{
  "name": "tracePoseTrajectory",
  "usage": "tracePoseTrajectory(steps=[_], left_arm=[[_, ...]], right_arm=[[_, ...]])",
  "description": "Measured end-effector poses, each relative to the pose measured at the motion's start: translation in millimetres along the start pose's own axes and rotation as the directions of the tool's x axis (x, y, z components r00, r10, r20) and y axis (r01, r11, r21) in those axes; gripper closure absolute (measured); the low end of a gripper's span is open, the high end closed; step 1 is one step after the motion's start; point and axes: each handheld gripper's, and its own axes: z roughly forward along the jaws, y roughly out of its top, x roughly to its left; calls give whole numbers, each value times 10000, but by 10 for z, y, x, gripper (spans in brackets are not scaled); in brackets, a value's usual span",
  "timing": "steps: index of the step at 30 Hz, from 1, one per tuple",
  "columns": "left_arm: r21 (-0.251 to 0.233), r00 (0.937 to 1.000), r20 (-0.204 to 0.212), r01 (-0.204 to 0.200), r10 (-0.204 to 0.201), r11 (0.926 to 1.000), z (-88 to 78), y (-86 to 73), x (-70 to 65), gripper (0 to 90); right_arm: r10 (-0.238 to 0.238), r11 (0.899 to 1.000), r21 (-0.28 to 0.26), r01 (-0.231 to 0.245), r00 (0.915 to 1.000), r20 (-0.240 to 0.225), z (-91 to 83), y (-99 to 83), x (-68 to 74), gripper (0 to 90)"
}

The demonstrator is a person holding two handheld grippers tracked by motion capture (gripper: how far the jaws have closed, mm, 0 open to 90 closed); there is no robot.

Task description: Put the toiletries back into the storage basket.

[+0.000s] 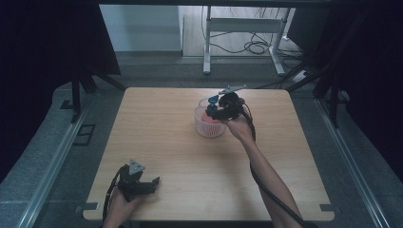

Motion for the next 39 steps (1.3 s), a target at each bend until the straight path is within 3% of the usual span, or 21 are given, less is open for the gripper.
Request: tracePoseTrajectory(steps=[15,39], left_arm=[[-7,10000,2,-5,5,10000,0,0,0,100],[-8,10000,-4,-1,1,10000,0,0,-1,100]], right_arm=[[-65,10000,-50,64,9999,-129,-136,-18,46,161],[-399,9992,-91,395,9981,-471,-410,-187,170,134]])
